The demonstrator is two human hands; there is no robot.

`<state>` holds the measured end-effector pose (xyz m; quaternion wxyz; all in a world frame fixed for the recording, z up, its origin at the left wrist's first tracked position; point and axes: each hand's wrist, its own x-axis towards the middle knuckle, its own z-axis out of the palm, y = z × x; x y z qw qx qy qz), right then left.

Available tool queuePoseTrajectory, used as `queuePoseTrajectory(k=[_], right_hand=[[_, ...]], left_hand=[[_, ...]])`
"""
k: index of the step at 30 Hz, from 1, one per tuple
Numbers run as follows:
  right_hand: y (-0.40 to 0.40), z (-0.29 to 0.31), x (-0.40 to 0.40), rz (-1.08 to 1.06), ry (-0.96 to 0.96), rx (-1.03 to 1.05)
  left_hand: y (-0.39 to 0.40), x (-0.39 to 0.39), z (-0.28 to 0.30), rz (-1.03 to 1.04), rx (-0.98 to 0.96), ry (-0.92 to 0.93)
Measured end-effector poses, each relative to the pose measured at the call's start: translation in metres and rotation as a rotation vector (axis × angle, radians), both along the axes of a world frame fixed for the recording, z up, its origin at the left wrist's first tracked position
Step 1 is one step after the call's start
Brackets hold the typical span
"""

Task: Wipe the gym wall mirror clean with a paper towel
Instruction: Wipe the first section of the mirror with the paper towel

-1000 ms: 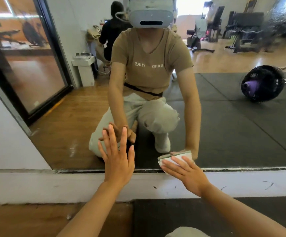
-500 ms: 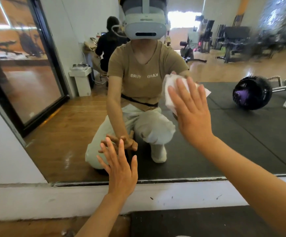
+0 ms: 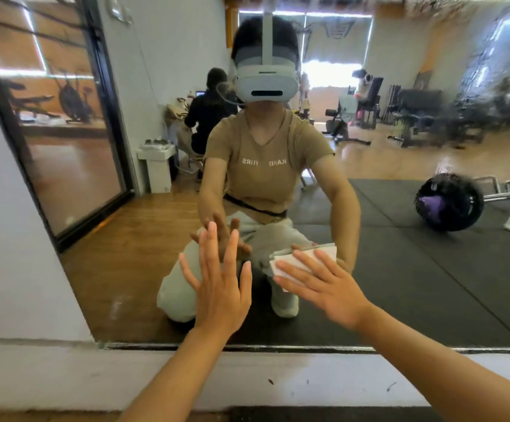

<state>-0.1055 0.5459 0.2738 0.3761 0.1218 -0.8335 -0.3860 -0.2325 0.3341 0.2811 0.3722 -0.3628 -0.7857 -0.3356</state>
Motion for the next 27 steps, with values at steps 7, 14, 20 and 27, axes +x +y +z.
queuePoseTrajectory(k=[7, 14, 20, 27], right_hand=[[-0.006, 0.138, -0.022, 0.081, 0.241, -0.219], [-0.018, 0.311, -0.035, 0.121, 0.594, -0.476], [-0.026, 0.242, -0.045, 0.196, 0.353, -0.282], [-0.005, 0.226, -0.027, 0.183, -0.027, 0.099]], left_hand=[[0.012, 0.000, 0.071, -0.033, -0.017, 0.111], [0.022, -0.009, 0.101, 0.006, -0.061, 0.137], [0.016, -0.012, 0.100, 0.005, -0.070, 0.177], [0.010, -0.020, 0.109, 0.005, -0.026, 0.249]])
